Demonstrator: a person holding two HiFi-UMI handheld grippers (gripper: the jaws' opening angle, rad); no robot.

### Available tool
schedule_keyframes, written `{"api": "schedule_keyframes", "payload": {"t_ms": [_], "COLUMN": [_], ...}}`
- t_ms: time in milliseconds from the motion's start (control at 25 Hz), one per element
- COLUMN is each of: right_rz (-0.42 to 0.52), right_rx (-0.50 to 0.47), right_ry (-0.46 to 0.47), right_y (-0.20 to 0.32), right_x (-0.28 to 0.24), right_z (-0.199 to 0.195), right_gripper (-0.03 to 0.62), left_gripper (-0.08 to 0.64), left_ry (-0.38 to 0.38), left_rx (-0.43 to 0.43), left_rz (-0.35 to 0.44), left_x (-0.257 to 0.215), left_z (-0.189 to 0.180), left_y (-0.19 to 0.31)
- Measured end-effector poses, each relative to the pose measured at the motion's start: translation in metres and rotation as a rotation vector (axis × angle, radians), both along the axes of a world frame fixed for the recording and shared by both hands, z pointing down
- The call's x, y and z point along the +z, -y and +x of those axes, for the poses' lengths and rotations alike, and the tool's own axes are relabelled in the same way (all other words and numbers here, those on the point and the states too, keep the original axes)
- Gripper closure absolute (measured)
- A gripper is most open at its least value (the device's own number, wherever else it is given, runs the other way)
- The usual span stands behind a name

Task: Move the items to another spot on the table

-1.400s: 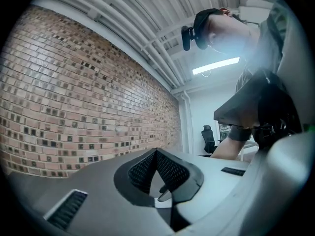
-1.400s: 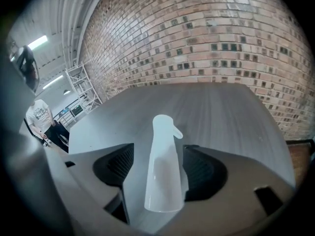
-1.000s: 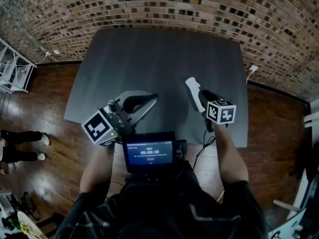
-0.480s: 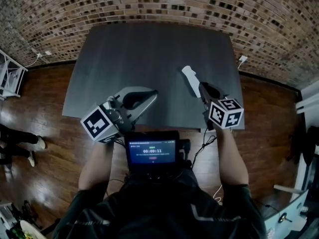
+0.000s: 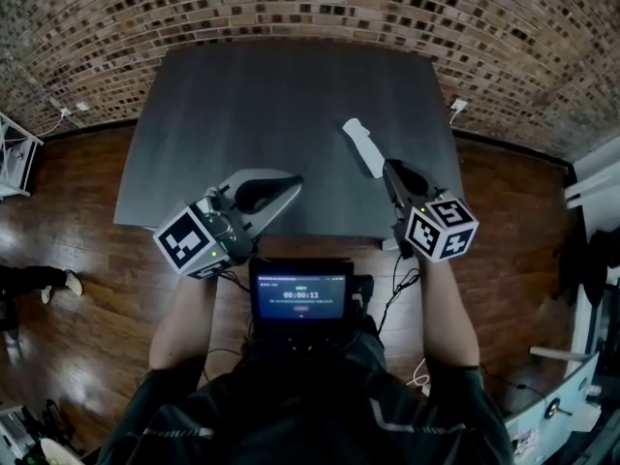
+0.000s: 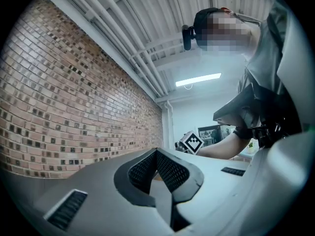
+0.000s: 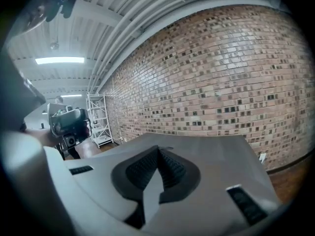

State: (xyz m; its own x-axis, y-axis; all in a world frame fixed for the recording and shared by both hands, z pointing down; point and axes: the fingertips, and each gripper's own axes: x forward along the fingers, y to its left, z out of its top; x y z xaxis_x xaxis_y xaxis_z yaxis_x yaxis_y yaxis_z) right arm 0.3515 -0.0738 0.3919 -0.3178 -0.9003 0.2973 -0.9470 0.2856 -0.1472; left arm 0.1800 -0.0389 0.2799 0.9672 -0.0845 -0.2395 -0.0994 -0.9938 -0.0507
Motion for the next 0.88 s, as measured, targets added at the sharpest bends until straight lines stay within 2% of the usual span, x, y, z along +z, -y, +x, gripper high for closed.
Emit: {"api": "schedule_keyframes", "payload": {"t_ms": [400, 680, 880], "right_rz": [0.053, 0.071, 0.079], "right_rx": [-0.046, -0.063, -0.071], "right_ry": [-0.003, 0.003, 0.002], "right_y": [-0.023, -0.032, -0.036], "right_x": [-0.023, -0.028, -0.029], "right_z": [0.021, 0.039, 0.045], "right_gripper": [0.589, 0.589, 0.589], "left_gripper": [0.565, 0.565, 0.565], "left_ry": [0.007, 0.034, 0.044], "left_rx": [-0.039, -0.038, -0.042], "left_rz": [0.032, 0.005, 0.016], "left_x": [-0.012, -0.007, -0.007], "left_z": [0.027, 0.048, 0.059], "left_y": [-0.024, -0.037, -0.041]}}
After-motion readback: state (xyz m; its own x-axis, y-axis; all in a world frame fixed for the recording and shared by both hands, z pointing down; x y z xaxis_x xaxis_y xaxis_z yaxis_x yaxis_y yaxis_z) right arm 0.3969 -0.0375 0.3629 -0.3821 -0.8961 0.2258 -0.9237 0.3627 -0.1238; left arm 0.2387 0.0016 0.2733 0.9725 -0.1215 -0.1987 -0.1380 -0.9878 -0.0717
